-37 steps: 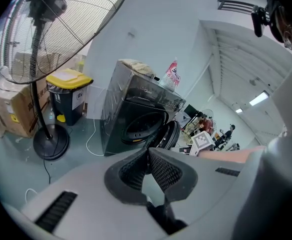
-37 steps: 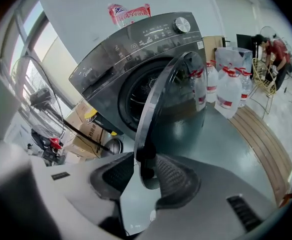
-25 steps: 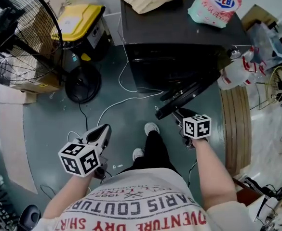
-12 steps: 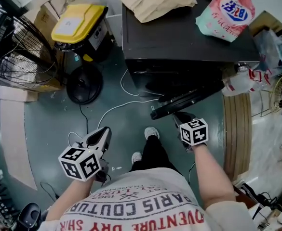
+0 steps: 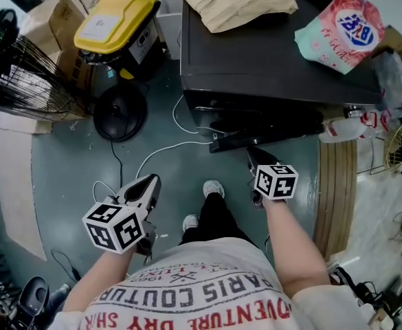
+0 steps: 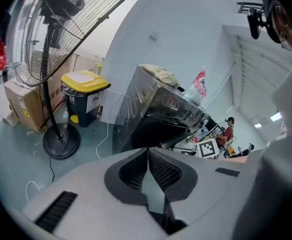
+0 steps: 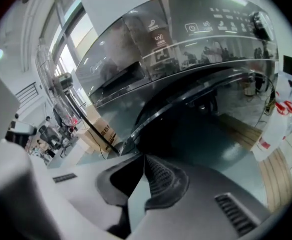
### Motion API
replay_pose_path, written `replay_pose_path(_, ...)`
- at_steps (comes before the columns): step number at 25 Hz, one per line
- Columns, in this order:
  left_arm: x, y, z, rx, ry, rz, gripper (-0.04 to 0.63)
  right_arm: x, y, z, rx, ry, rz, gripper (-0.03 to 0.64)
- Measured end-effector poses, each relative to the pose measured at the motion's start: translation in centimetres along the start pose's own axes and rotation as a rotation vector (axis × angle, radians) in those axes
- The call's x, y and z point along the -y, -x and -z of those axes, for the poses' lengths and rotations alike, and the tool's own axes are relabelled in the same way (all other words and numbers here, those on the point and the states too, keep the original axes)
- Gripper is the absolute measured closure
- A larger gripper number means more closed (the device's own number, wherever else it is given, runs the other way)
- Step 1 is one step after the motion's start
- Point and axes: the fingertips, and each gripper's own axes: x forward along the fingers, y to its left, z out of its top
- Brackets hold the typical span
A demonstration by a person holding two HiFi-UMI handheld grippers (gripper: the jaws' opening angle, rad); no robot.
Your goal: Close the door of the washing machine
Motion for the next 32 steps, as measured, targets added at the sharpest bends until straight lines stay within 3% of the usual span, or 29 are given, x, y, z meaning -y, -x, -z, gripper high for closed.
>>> replay_pose_path(8,-0.9,-0.6,-0.9,0.005,0.028,-0.013,0.561,0.1,-1.8,-3.6,0.1,-0.037,0.024,0.594)
replay_pose_path(19,-2.1,-1.4,-1.3,0.009,0.04,-0.018,0.561,0.4,-2.6,-3.9,0.165,-0.014,0.107,0.595)
replay_pose_path(23,-2.6,-1.6,-1.7,0.007,0.032,-0.027,0.561,0.6,-3.0,-4.8,0.194,-0.055,0.137,0.595)
replay_pose_path(30,-2.7,-1.5,-1.8,0.014,0.029,-0.02,0.56,0.3,-3.8,-4.1,0.07,0.001,0.07,0.595)
replay_pose_path(32,-2.5,-1.6,-1.7,0.015,0.029,-0.018,0.561,-0.6,-4.5,-3.8,-0.006,0.082,0.016,0.595)
